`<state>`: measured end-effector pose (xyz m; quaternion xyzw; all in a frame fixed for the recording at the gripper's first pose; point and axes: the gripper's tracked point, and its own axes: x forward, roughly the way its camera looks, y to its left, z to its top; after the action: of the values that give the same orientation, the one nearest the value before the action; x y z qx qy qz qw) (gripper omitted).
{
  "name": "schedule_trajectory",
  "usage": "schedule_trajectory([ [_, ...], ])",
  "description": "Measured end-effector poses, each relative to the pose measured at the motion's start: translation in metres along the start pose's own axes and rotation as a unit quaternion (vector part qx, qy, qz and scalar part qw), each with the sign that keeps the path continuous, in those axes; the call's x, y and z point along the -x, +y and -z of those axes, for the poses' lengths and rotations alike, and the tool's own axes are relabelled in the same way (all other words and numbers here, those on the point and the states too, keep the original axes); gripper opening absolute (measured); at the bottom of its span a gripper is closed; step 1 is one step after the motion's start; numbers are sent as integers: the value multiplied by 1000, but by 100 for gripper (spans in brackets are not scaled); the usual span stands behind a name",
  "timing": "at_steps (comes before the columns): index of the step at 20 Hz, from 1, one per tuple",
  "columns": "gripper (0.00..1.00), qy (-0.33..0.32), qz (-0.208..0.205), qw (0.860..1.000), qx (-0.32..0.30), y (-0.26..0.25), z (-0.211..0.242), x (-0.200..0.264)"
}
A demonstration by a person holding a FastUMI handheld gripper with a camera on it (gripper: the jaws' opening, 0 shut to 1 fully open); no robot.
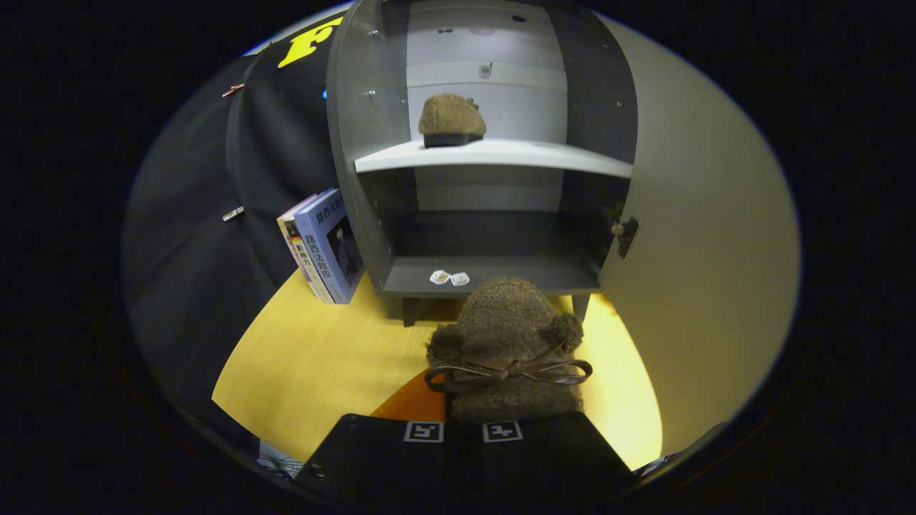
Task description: Open the shoe cabinet door, grab the shoes and put them into the shoe cabinet, then close the shoe cabinet door.
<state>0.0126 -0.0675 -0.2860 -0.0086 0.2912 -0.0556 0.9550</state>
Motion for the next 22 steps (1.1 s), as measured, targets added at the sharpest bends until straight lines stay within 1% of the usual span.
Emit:
schedule_trajectory([
  [3,5,-30,3,1000,-11,-2,-40,11],
  [7,5,-49,4,999,-1,-2,-88,16],
  [11,5,-83,16,996,0,-7,-145,11],
  [14,5,-96,21,995,-3,-16,-181,9],
  [18,5,-100,17,995,-16,-21,-221,-12],
  [22,5,-85,31,996,-12,-33,-254,-48],
])
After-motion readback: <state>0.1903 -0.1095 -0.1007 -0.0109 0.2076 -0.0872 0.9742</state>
